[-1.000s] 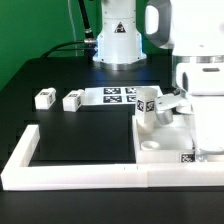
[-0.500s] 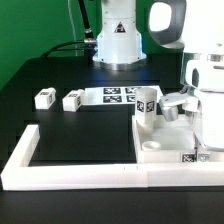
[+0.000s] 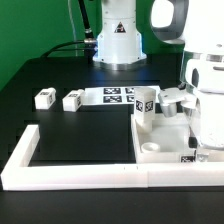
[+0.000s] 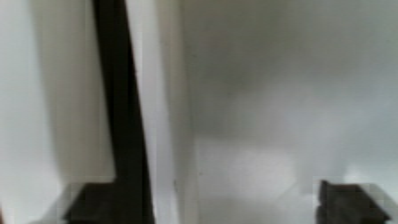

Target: Assemble square table

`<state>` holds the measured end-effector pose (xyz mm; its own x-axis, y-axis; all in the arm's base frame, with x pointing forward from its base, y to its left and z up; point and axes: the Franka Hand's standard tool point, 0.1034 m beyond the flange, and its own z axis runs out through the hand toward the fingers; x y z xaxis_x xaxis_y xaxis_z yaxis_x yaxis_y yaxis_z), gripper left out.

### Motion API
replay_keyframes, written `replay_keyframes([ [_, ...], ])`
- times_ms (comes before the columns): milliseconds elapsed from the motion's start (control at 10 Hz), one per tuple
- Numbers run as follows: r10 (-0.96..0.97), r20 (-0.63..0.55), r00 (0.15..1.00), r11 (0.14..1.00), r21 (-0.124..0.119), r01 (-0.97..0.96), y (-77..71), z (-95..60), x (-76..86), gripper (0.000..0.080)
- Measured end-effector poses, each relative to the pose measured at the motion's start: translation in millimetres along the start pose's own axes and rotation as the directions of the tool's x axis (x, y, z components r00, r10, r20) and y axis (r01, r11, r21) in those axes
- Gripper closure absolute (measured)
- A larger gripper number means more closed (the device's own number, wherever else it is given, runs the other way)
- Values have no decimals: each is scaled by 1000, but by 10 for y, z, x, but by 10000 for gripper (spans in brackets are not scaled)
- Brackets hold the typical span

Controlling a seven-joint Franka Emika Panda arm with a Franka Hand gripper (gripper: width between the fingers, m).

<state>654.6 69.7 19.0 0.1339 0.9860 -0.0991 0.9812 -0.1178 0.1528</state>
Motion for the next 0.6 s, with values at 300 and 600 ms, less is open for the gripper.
replay_keyframes([
  [300,-1,1,1000,1000,4,1,-17,-3,0,153],
  [600,-1,1,1000,1000,4,1,-18,-4,0,150],
])
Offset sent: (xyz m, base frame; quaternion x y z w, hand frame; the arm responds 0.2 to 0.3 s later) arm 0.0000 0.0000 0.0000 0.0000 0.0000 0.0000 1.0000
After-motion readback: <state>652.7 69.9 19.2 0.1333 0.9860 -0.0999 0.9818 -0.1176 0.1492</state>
